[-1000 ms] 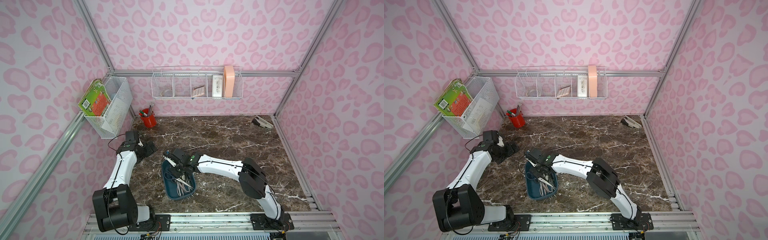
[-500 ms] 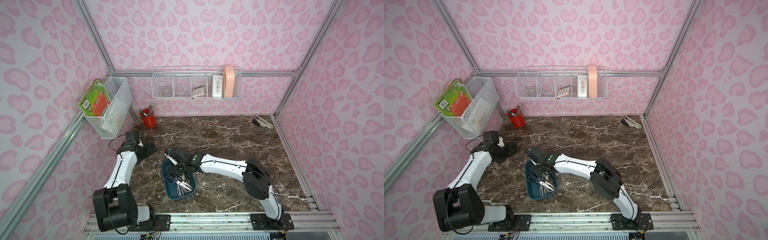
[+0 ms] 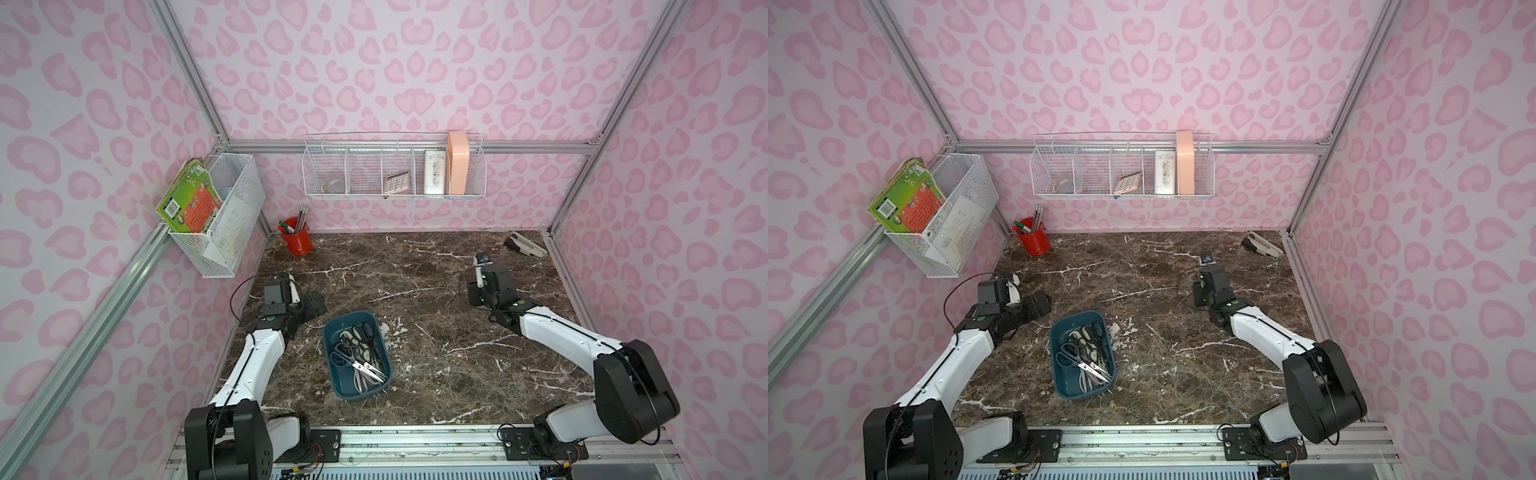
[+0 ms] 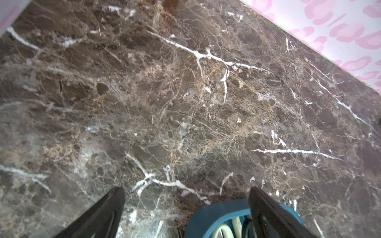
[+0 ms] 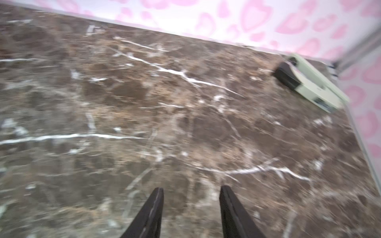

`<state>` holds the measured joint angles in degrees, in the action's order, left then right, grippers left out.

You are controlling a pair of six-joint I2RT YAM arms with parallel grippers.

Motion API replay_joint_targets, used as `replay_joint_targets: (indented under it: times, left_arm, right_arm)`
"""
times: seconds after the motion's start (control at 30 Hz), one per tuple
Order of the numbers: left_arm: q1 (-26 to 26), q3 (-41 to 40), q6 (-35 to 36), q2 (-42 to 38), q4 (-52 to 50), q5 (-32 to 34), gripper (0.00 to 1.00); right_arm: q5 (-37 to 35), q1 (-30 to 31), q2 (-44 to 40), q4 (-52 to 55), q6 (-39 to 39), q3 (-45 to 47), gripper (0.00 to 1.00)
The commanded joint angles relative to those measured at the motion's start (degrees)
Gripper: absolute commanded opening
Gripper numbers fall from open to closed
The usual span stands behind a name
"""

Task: Put the scissors into the storage box
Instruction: Reset both arms

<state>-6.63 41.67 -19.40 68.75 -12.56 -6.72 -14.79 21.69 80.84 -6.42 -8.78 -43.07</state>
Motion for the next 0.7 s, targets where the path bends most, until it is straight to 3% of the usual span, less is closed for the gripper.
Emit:
replay_joint_targets:
  times: [0.0, 0.1, 0.17, 0.27, 0.33, 0.4, 0.43, 0.47, 0.5, 0.6, 0.63, 0.67]
  left_arm:
    - [0.5, -0.3, 6.1, 2.3, 9.3, 6.1, 0.99]
    - [2.6, -1.3, 10.8, 6.5, 14.0, 9.0, 0.99]
    - [5.4, -3.5, 14.6, 8.8, 19.7, 12.6, 0.99]
    - [10.2, -9.3, 20.9, 11.2, 33.1, 16.8, 0.99]
    - [11.5, -11.1, 23.7, 13.0, 39.3, 16.3, 0.99]
    - [12.0, -11.8, 23.0, 14.3, 44.1, 15.9, 0.99]
    - [12.0, -11.8, 23.4, 15.6, 45.5, 15.7, 0.99]
    - [12.2, -11.8, 23.3, 16.8, 46.5, 16.0, 0.99]
    - [12.2, -13.3, 24.5, 18.2, 50.7, 16.0, 0.99]
    - [12.2, -16.8, 23.0, 18.7, 57.4, 18.0, 0.99]
    - [12.2, -17.6, 21.1, 18.8, 57.6, 18.6, 0.99]
    - [12.3, -18.7, 23.7, 20.6, 62.7, 17.6, 0.99]
  right_arm:
    - [1.4, -9.3, -4.2, -25.7, 4.7, 12.9, 0.47]
    - [8.1, -16.3, -5.7, -46.2, 6.3, 25.0, 0.49]
    - [10.4, -17.6, -4.4, -58.4, 9.3, 30.8, 0.50]
    - [10.4, -18.7, 0.4, -70.2, 10.1, 34.7, 0.52]
    - [13.5, -19.7, 4.3, -77.5, 9.7, 36.5, 0.53]
    - [14.3, -20.2, 8.8, -82.6, 9.4, 37.0, 0.54]
    - [14.1, -20.3, 10.2, -84.2, 9.4, 36.9, 0.57]
    - [15.1, -20.8, 8.1, -78.7, 8.9, 35.9, 0.70]
    - [16.8, -21.3, 6.8, -74.6, 9.2, 34.8, 0.98]
    - [18.9, -21.6, 8.8, -74.0, 9.2, 32.7, 1.00]
    - [17.6, -22.0, 9.0, -74.9, 8.5, 33.0, 1.00]
    - [15.3, -21.9, 8.4, -72.6, 7.7, 32.4, 1.00]
